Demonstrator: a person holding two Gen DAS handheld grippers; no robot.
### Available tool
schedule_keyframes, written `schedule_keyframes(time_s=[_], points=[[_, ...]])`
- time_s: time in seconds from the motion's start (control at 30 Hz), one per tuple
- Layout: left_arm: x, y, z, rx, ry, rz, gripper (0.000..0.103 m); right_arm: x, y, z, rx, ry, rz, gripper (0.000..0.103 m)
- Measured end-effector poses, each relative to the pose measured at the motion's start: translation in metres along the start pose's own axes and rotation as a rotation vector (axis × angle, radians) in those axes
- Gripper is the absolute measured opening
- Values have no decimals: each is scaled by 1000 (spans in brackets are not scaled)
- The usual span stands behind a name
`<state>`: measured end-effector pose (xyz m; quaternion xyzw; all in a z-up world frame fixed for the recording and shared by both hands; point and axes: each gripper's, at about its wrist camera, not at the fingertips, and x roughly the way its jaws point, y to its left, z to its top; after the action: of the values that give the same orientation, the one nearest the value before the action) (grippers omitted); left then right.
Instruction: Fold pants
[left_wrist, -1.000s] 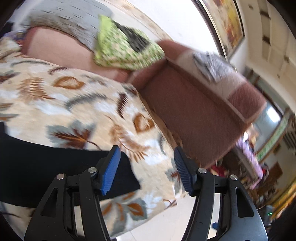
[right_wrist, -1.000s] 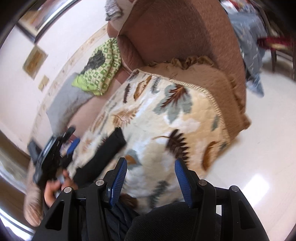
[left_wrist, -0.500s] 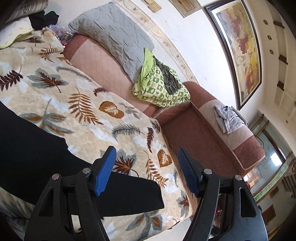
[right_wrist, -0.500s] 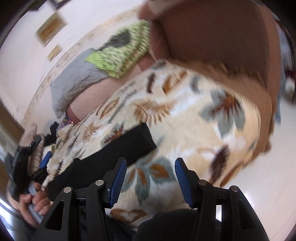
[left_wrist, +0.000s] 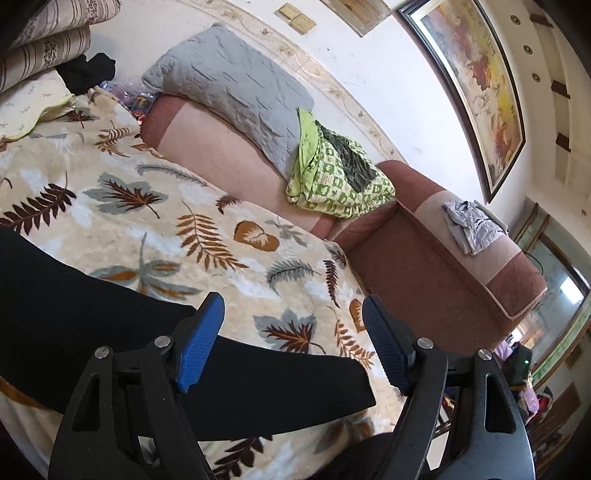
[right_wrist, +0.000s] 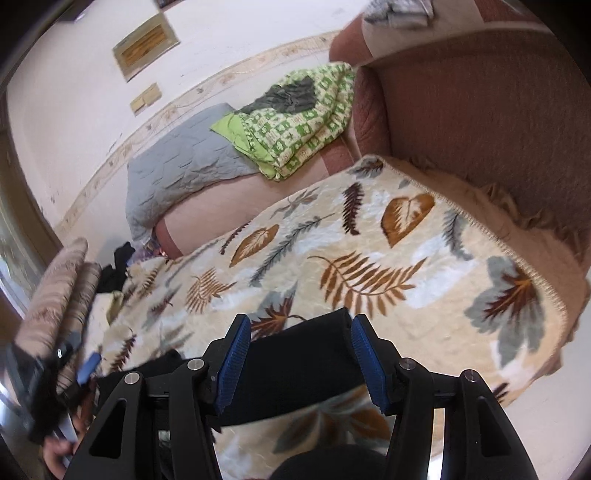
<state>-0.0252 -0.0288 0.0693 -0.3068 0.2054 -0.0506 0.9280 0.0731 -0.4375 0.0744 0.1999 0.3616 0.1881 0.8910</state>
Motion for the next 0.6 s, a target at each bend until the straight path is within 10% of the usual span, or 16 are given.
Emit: schedule_keyframes(time_s=[0.27,0.47,0.6], points=[[7,-9,-11,-20,-7,9,78,5,-53,-3,224,14,16,54],[23,-32,-24,22,-2,34,78,-35,-91,-4,64,-15,-100,57],[39,-34,-31,51,58,37,78,12,-107,19,-124,54,-215,63]])
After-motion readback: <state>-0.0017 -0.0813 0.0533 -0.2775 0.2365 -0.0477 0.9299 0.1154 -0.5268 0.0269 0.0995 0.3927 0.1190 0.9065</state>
